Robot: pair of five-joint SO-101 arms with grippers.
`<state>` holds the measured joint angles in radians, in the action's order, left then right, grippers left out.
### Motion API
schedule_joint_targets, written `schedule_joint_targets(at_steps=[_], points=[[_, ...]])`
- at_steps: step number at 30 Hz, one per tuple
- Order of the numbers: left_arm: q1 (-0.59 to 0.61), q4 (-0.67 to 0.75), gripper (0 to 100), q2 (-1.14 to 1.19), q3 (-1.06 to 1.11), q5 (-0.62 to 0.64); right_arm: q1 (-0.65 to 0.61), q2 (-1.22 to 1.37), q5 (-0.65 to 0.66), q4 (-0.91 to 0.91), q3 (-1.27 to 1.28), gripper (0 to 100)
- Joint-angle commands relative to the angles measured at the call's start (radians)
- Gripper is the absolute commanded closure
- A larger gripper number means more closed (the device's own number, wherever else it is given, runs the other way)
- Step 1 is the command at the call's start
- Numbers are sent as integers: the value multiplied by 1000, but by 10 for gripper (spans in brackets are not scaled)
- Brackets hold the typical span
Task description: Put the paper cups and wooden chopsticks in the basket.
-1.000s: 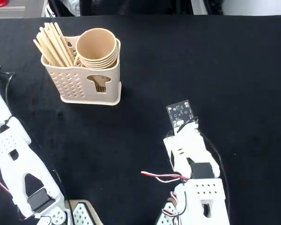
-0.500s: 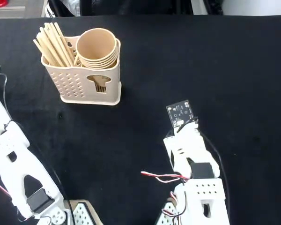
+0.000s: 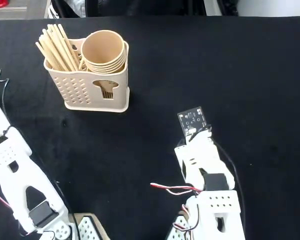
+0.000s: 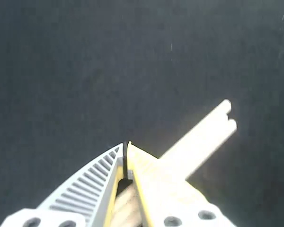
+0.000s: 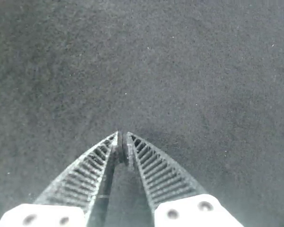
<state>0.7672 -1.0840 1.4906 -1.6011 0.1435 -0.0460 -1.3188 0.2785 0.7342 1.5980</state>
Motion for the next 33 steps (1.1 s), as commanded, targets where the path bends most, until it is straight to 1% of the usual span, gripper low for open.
schedule_joint_targets(at_steps=[1,6,8,13,17,20,23,26,31,33], points=[[-33,-170,971,-40,-64,6,6,-13,8,-8,-25,987],[-61,-264,971,-37,-53,5,6,-13,8,-8,-25,987],[-76,-325,971,-37,-59,2,6,-13,8,-8,-25,987],[-125,-482,971,-69,-61,-126,6,-13,8,-9,-25,987],[-142,-612,971,-92,-61,-192,6,-13,8,-9,-25,987],[-154,-675,971,-112,-61,-307,6,-13,8,-9,-25,987],[-151,-677,971,-143,-58,-446,6,-13,8,-9,-27,987],[-147,-677,970,-172,-61,-545,6,-13,8,-9,-27,987],[-185,-677,970,-301,-59,-758,6,-13,8,-9,-27,987],[-205,-675,970,-362,-61,-813,6,-13,8,-9,-27,987]])
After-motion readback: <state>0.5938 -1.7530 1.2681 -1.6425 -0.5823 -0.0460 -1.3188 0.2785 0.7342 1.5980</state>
